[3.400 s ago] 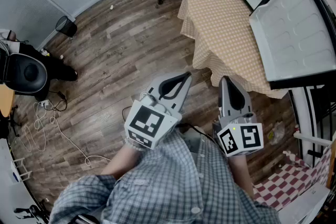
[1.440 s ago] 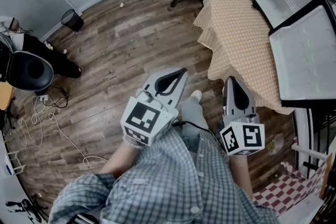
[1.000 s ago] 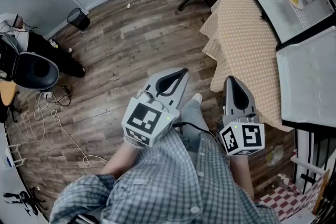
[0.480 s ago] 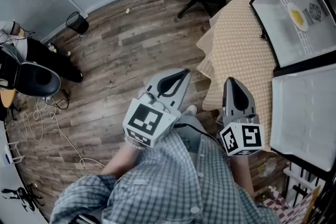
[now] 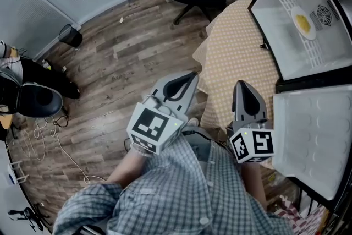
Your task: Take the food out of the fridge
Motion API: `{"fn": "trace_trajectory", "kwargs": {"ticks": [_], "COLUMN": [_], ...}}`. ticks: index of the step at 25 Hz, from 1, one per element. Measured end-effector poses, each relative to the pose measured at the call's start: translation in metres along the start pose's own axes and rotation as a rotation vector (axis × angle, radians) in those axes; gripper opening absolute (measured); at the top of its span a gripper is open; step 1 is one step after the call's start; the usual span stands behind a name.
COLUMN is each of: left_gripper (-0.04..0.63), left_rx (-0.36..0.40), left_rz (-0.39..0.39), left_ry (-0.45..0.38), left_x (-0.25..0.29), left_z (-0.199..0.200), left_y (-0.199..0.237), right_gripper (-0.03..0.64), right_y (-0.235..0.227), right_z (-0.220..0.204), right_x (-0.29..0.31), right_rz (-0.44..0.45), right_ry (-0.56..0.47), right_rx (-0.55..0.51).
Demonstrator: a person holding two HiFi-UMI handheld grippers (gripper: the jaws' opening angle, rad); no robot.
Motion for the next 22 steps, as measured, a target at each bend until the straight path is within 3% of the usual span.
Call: {"fn": "trace_trajectory", "kwargs": {"ticks": [16, 22], "left_gripper": [0.006, 0.006], "left_rx": [0.023, 0.076], "left_rz": [-0.177, -0.285], "left_ry": [0.03, 0.052], "left_x": [0.084, 0.128], "left_z": [0.019, 0.031], "left_y": [-0.015, -0.017], "right_gripper": [0.01, 0.01], "right_y": [-0.06, -0.091], "right_z": [0.0, 0.001], "right_x": [-0.002, 0.003], "right_rz": [-0.177, -0.304], "right_ry": [0.007, -0.01], "right_rx": [0.052, 0.096]}}
Point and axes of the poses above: the fingertips, and each gripper's own axes: x forward along the fingers, y to its left, z out of its top, the point moved 7 cm from there along -x, backward along the fingers, and after that the axes turned 2 degrees about -x, right-handed, at the moved point
